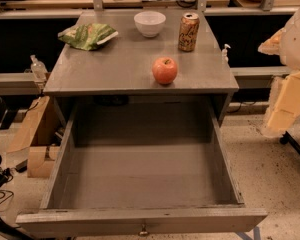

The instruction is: Place apple into top drawer

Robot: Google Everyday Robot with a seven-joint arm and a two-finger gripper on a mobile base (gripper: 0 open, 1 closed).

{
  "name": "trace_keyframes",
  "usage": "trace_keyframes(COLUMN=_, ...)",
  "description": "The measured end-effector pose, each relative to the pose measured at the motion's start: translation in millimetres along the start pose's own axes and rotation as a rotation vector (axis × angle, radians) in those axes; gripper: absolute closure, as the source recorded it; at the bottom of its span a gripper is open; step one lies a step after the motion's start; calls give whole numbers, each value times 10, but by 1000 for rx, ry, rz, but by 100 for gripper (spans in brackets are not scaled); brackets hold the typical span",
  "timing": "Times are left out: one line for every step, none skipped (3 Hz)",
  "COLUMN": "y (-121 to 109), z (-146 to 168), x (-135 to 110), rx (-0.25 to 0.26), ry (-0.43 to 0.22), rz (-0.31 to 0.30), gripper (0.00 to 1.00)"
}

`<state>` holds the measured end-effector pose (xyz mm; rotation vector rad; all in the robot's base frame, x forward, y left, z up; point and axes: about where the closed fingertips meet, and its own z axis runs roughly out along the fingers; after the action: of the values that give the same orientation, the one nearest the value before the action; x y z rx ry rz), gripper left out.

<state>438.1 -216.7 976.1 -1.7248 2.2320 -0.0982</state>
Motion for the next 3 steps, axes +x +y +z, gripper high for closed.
trace_keyframes(y=0, z=0, x=0, rx=0, ry=0, rz=0, gripper=0)
trace_keyframes(y=-109, z=84, x=-67, rx=20, ry=-67, rz=7, gripper=0)
trace_keyframes(y=-473, z=379, x=-282, rx=56, ry=-290, rz=39, gripper=0)
